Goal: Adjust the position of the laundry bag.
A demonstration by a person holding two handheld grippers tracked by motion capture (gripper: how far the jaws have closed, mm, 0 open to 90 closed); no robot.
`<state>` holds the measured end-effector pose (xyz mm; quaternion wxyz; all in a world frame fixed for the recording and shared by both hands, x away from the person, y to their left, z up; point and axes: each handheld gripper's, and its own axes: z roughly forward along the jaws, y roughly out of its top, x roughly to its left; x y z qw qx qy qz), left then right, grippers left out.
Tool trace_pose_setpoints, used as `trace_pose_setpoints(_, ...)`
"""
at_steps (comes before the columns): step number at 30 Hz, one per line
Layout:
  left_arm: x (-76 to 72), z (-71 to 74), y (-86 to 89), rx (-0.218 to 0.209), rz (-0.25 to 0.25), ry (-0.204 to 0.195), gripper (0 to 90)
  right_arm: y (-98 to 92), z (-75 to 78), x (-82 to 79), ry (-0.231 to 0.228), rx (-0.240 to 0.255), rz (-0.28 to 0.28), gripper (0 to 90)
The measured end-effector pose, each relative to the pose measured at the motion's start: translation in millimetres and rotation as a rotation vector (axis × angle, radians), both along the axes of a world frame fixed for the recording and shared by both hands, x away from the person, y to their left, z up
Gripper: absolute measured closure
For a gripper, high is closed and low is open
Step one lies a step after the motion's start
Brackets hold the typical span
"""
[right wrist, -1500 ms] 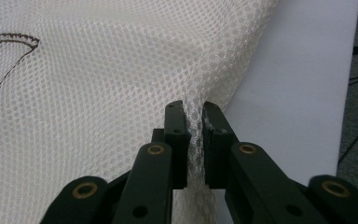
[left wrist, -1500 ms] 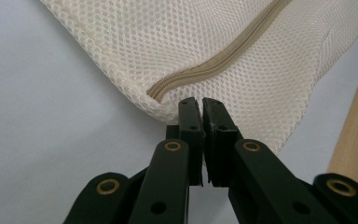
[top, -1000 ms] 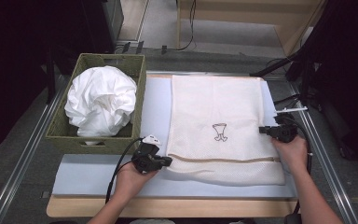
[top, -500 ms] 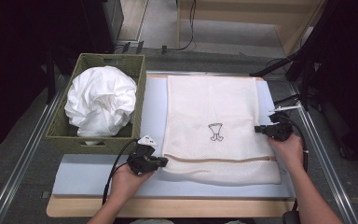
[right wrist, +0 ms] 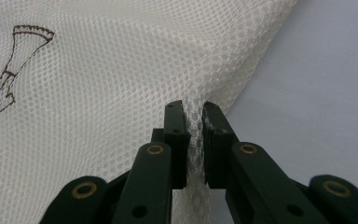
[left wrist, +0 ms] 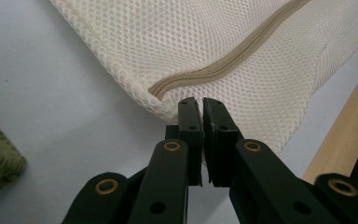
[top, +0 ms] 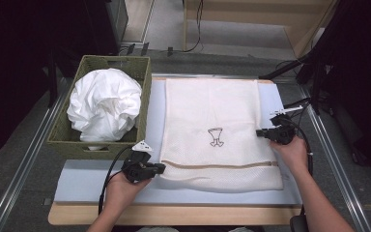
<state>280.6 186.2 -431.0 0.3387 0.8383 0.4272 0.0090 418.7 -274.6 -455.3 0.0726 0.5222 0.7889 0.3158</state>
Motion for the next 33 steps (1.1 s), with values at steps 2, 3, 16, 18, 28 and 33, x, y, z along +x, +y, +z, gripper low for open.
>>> trace_pose_setpoints(2, -1.1, -0.2, 2.2, 0.001, 0.003, 0.005, 86.7, 2.2, 0.2, 0.3, 0.000, 0.001, 0.007, 82.6)
trace_pose_setpoints(3, -1.4, 0.1, 4.0, 0.002, 0.007, 0.005, 86.7, 3.7, 0.4, 0.5, 0.001, 0.002, 0.011, 82.6)
trace_pose_setpoints(16, -3.2, -2.4, 14.2, -0.001, 0.034, 0.047, 86.4, 14.7, 0.7, 1.2, -0.001, -0.001, 0.047, 82.0)
trace_pose_setpoints(18, -3.4, -2.7, 13.8, 0.006, 0.028, 0.049, 86.3, 14.5, 0.8, 1.3, -0.005, -0.001, 0.047, 81.7)
trace_pose_setpoints(28, -4.0, -0.5, 15.7, -0.016, 0.029, 0.054, 70.2, 11.9, -4.0, 3.3, 0.028, -0.001, 0.053, 71.6)
trace_pose_setpoints(33, -6.3, 4.7, 12.4, -0.040, 0.014, 0.036, 59.7, 5.8, -0.8, 2.0, 0.004, 0.006, 0.047, 60.5)
